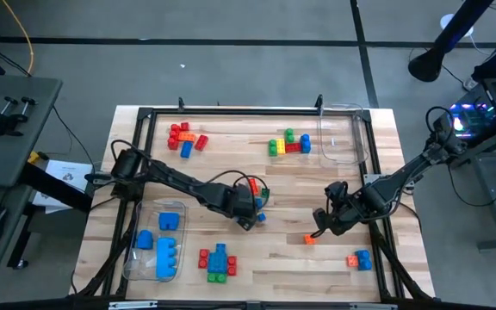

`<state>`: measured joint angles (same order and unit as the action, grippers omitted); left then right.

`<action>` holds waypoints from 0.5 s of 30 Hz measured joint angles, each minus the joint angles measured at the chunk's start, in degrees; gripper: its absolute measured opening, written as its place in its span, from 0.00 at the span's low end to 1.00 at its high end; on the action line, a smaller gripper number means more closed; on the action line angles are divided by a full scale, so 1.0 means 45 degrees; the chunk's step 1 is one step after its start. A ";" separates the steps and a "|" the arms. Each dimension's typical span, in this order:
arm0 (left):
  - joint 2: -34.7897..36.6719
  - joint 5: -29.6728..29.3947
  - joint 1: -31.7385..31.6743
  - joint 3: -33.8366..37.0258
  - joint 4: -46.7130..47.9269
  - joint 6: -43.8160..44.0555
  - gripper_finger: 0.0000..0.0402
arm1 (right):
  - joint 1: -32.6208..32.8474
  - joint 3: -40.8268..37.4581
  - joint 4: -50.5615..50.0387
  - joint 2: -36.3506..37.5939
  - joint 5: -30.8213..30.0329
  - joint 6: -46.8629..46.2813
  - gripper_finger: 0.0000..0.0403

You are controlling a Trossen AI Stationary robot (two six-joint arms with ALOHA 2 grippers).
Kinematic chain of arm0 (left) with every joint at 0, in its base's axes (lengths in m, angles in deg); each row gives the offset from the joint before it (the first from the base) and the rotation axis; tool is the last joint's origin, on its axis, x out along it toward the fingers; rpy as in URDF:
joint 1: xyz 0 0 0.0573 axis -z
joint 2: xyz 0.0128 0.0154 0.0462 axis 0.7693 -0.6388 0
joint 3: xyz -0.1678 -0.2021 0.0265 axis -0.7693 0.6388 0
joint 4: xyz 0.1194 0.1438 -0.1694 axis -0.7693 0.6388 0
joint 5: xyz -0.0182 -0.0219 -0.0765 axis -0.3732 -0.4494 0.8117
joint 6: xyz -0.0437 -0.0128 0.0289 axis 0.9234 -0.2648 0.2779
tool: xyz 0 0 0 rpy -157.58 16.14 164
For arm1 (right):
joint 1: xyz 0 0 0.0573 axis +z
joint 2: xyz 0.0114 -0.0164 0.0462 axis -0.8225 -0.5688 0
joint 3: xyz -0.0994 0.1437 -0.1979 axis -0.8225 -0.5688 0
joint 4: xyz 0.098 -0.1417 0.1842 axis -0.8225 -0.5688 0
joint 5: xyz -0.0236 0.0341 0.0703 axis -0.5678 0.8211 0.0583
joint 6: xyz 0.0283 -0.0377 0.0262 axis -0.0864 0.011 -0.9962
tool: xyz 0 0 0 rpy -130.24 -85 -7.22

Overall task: Sort blocks by size
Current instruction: Put the large blue game piece into the bottom transparent bin

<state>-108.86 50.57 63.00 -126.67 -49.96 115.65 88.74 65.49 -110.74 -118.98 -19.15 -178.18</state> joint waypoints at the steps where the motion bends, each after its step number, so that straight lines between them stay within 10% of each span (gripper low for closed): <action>1: -0.0018 0.0009 0.0000 0.0000 0.0034 -0.0159 0.66 | 0.0000 0.0000 -0.0009 0.0000 -0.0115 0.0005 0.97; 7: 0.0219 -0.0070 0.0014 0.0000 0.0199 -0.0695 0.24 | 0.0000 0.0000 0.0009 0.0000 -0.0517 0.0136 0.97; 15: 0.2963 -0.1174 0.0093 0.0005 0.2056 -0.1674 0.24 | 0.0000 0.0000 0.0243 0.0000 -0.0836 0.0138 0.97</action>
<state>-95.52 45.28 63.42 -126.64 -40.71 108.12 88.74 65.49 -109.64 -118.98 -22.91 -177.56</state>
